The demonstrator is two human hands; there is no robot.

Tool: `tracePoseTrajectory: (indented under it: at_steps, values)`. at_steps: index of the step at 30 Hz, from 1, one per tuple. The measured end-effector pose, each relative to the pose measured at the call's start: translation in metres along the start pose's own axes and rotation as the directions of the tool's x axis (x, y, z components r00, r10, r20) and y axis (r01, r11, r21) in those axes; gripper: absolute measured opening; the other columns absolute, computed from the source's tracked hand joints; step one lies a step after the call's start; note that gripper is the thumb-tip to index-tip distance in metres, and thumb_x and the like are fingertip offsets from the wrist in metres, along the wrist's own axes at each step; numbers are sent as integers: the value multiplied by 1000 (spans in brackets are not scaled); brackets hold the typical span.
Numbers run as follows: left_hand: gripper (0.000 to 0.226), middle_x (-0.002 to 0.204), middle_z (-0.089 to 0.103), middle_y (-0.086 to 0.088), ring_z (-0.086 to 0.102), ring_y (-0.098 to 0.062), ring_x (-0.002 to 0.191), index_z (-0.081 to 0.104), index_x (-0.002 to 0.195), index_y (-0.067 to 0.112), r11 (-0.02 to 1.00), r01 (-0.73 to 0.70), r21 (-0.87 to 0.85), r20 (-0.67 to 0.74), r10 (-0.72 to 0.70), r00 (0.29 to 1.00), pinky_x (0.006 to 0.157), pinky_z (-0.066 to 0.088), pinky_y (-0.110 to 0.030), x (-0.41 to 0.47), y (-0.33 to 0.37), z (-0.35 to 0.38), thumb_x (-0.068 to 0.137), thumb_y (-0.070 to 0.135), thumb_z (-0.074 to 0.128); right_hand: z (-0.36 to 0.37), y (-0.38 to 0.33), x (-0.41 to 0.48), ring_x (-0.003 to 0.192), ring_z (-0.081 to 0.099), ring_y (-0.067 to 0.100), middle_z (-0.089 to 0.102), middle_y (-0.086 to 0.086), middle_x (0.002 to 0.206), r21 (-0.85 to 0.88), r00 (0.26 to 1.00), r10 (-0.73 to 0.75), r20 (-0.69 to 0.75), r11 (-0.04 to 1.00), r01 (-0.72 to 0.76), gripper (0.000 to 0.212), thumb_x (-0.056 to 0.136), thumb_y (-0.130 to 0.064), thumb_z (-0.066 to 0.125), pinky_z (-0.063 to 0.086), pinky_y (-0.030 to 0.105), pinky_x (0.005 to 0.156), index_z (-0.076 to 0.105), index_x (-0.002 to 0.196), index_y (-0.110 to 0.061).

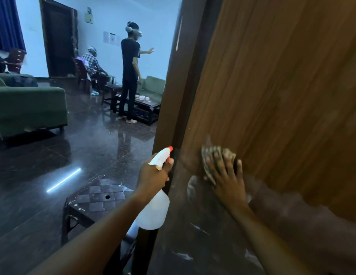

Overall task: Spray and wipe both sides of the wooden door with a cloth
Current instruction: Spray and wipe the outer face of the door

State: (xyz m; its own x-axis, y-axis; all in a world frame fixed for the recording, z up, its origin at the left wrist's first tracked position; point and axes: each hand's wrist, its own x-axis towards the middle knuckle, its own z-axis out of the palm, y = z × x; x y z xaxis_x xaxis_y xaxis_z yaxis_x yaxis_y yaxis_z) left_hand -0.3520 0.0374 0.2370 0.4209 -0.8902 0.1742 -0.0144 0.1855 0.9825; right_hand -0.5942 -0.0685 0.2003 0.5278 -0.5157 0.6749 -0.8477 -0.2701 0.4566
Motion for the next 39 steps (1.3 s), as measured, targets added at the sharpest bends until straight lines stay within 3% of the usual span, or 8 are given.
tracePoseTrajectory:
  at_steps: [3, 11, 20, 25, 28, 32, 35, 39]
  values:
    - [21, 83, 70, -8, 60, -21, 59, 63, 106, 38, 999, -30, 10, 31, 30, 999, 50, 49, -29, -7, -1, 4, 89, 26, 65, -22, -31, 72, 152, 1, 35, 3, 9, 165, 134, 981, 178, -73, 977, -168, 67, 101, -54, 30, 0, 57, 121, 17, 158, -23]
    - [23, 84, 71, -5, 62, -21, 59, 63, 111, 24, 999, -14, 37, 50, 12, 999, 48, 48, -28, -16, -2, 7, 88, 27, 65, 32, -63, -10, 153, -1, 30, 3, 4, 167, -20, 966, -244, 87, 969, 246, 66, 102, -40, 36, 12, 52, 121, 8, 159, -25]
    - [29, 92, 73, -1, 67, -21, 63, 66, 113, 27, 998, 26, 57, 179, -35, 983, 51, 53, -30, -21, -20, 40, 85, 32, 65, -1, -2, 0, 148, 8, 46, 12, 19, 163, 176, 875, 476, -84, 872, -458, 73, 97, -56, 43, -4, 60, 118, 22, 157, -21]
    - [27, 94, 72, 1, 66, -17, 66, 63, 115, 27, 997, 18, 73, 232, -35, 972, 49, 49, -22, -35, -19, 63, 88, 28, 64, 22, 2, -45, 153, 0, 32, -3, 4, 166, 44, 999, -49, 5, 998, 49, 60, 103, -38, 34, 0, 53, 121, 15, 158, -28]
    - [34, 96, 71, -1, 67, -21, 69, 64, 112, 15, 996, 57, 69, 257, -73, 964, 51, 51, -21, -41, -22, 75, 83, 33, 65, 37, 17, -116, 153, 1, 29, -3, 0, 167, 48, 991, 123, 46, 991, -125, 67, 97, -46, 49, 6, 54, 121, 21, 156, -32]
    - [58, 96, 71, -3, 68, -25, 71, 63, 111, 12, 996, 64, 62, 269, -79, 960, 54, 55, -26, -44, -27, 85, 66, 49, 64, 29, 45, -144, 148, 4, 49, 4, 23, 163, 116, 747, 663, 44, 739, -663, 78, 94, -50, 46, 9, 67, 116, 19, 156, -13]
    - [35, 95, 70, 1, 67, -21, 68, 62, 110, 18, 995, 54, 85, 276, -76, 958, 52, 52, -23, -47, -25, 93, 81, 37, 67, -1, 47, -79, 145, -1, 56, 1, 35, 158, 218, 561, 827, 20, 544, -810, 84, 97, -55, 38, 5, 67, 117, 7, 157, -5]
    - [19, 88, 71, 1, 65, -22, 64, 64, 104, 21, 998, 14, 69, 283, -33, 958, 54, 51, -30, -50, -15, 111, 86, 28, 66, 14, 28, -69, 146, 2, 53, 2, 29, 161, 228, 827, 562, 1, 805, -547, 83, 98, -58, 38, 2, 62, 119, 8, 157, -9]
